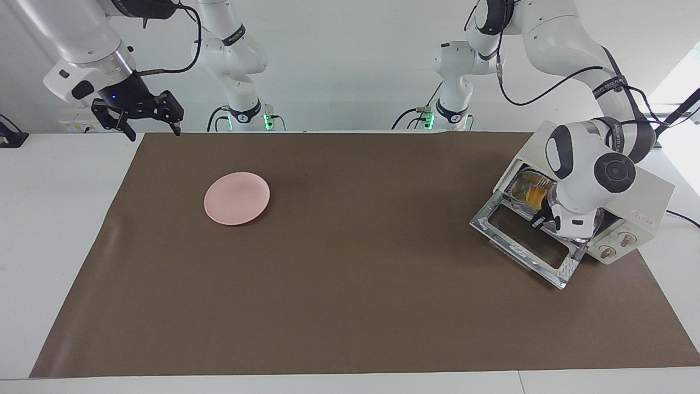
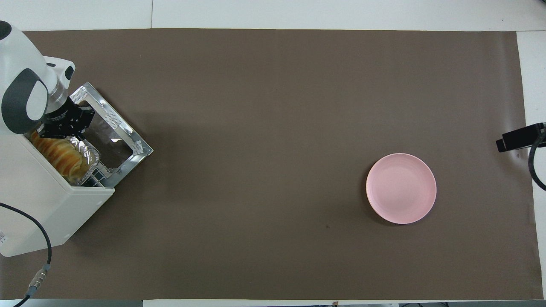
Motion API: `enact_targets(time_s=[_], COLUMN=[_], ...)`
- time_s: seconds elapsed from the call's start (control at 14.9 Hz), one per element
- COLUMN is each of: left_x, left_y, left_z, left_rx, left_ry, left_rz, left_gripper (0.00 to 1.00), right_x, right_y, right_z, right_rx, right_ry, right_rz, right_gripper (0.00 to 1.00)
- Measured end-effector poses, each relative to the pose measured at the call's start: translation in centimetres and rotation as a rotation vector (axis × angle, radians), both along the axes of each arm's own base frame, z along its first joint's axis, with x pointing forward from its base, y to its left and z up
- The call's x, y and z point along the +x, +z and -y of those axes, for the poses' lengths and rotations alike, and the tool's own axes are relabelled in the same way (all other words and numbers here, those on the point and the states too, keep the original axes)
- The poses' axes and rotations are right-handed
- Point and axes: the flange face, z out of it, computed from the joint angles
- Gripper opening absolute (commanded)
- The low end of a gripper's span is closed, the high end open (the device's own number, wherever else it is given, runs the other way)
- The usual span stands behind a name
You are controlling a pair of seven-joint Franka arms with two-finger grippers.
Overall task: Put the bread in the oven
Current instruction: 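Push the foil tray into the oven with the left gripper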
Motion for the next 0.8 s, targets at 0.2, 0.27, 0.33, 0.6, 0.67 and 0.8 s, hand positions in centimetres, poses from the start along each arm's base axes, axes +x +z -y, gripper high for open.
enact_targets(time_s=[0.2,0.27,0.33,0.6,0.67,0.8], left_x=[-0.5,-0.6,-0.7,-1.3,-1.4,-1.4], left_y=[0.2,0.2,0.0,-0.9,-1.1,-1.1], left_z=[-0.3,-0.3,-0.3,-0.3,-0.3,-0.2], left_rx=[0.009,0.009,0.009,0.011,0.012,0.014], left_ry=[-0.031,-0.034,-0.035,-0.039,-0.042,-0.045], left_rz=[-0.028,-0.031,-0.036,-0.057,-0.060,-0.059], left_gripper=[0.00,0.00,0.00,0.00,0.00,0.00], right_x=[0.0,0.0,0.0,0.0,0.0,0.0], right_y=[0.0,0.0,0.0,0.0,0.0,0.0], right_z=[0.0,0.0,0.0,0.0,0.0,0.0], right_rx=[0.000,0.000,0.000,0.000,0.000,0.000], right_ry=[0.000,0.000,0.000,0.000,0.000,0.000], right_rz=[0.000,0.000,0.000,0.000,0.000,0.000], right_gripper=[1.00,1.00,1.00,1.00,1.00,1.00])
